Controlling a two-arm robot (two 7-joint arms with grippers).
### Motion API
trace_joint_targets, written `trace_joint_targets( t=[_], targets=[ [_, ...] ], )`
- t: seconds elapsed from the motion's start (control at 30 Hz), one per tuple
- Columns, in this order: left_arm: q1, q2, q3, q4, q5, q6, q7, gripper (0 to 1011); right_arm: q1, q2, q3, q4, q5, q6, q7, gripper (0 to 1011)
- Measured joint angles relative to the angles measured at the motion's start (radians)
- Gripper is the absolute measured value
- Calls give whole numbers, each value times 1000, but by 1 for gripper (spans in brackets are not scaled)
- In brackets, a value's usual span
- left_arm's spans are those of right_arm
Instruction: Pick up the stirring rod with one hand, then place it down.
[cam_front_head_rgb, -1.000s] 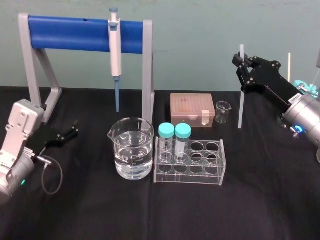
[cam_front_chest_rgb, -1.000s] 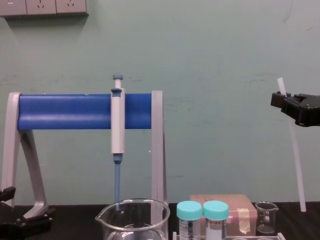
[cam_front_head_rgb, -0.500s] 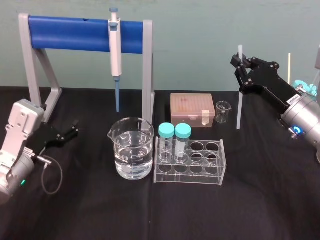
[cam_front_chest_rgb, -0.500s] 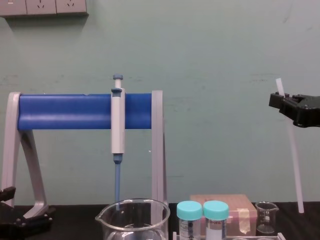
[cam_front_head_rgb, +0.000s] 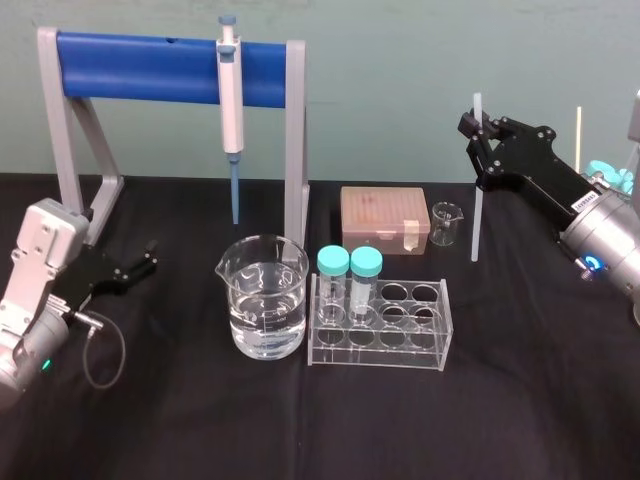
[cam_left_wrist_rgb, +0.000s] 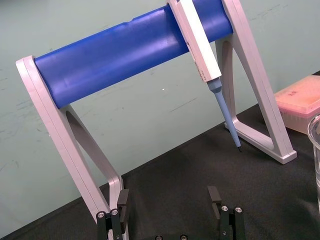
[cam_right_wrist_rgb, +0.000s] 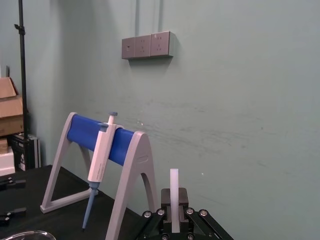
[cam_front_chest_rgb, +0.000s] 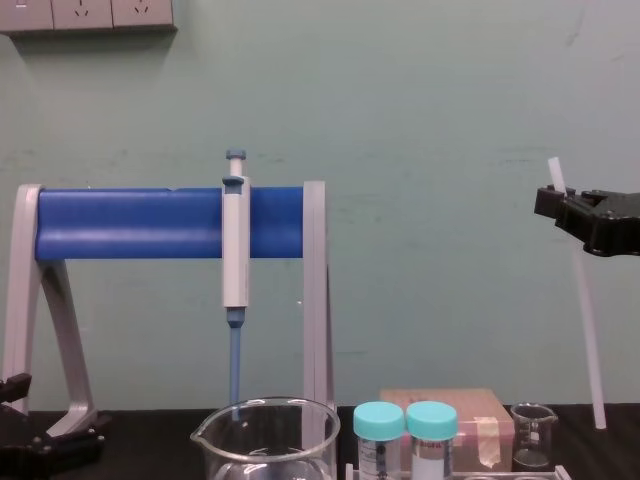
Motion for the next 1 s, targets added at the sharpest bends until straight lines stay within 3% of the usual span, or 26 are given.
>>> trace_joint_targets(
  t=[1.0],
  targets=[
    [0,0,0,0,0,0,0,1000,-10,3,7,-20,3,-2,7,79]
  ],
)
